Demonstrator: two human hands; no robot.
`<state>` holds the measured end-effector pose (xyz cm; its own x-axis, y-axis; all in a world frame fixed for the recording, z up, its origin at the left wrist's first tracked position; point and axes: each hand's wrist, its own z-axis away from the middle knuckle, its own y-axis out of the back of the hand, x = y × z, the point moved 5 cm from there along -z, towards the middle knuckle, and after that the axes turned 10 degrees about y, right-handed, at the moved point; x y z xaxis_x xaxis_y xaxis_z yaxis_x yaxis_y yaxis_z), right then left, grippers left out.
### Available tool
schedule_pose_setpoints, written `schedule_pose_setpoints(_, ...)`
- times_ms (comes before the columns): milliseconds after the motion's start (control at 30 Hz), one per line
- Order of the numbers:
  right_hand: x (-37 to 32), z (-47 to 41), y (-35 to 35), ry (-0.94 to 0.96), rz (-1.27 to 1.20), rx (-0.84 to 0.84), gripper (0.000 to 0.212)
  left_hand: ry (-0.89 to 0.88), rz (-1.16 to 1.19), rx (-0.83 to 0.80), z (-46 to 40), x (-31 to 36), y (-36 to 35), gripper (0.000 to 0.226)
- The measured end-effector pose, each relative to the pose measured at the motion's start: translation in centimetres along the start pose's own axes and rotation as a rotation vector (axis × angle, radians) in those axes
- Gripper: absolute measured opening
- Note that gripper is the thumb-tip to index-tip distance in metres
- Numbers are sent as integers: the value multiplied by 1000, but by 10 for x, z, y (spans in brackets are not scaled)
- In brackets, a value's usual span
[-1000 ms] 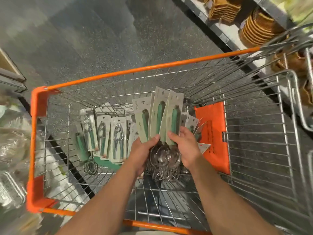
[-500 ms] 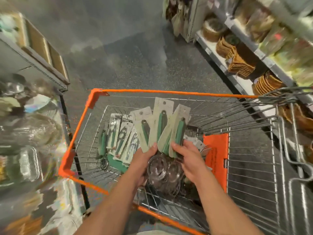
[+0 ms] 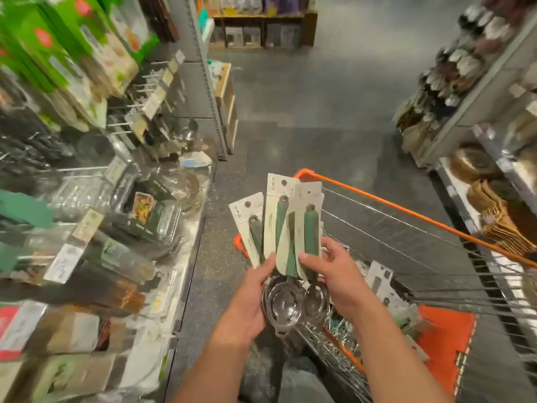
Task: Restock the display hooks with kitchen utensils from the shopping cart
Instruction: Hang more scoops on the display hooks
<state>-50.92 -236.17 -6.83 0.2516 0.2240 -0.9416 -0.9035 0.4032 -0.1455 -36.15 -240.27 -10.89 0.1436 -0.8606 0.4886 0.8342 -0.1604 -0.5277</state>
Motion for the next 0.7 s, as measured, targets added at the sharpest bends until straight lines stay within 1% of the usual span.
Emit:
schedule_pose_setpoints(33,-1,6,-23,3,8,-40,35,-14,14,15,14,3,15,58)
schedule_pose_setpoints(67,-1,11,-46,6,21,-77,35,-36,37,21,29,5,34,65)
schedule_pose_setpoints(133,0,20,-83,17,63,-131,36,-85,99,33,55,10,63,91)
schedule_pose_setpoints(167,1,25,-105,22,78,-170,37,-122,140,48,71,13,78,99)
schedule_pose_setpoints(200,1,30,-123,23,81,-204,37,-153,171,65,84,14,91,103)
schedule_pose_setpoints(300,2,44,-171,27,109,-309,34,-229,230,109,122,17,120,108)
schedule_pose_setpoints(400,0,63,-213,18,108,-448,29,-361,336,274,156,17,154,100)
schedule_pose_setpoints(500,-2,80,-242,-2,115,-587,31,-444,394,377,179,9,177,105)
schedule_pose_setpoints(567,-4,90,-255,-1,138,-654,31,-523,414,434,199,5,179,100)
schedule_pose_setpoints(600,-5,95,-261,1,150,-685,30,-547,419,466,213,3,176,92)
schedule_pose_setpoints(633,-7,99,-265,1,156,-719,30,-584,440,488,224,2,172,79)
schedule_pose_setpoints(700,-11,114,-276,7,172,-812,31,-628,466,543,246,-6,166,35)
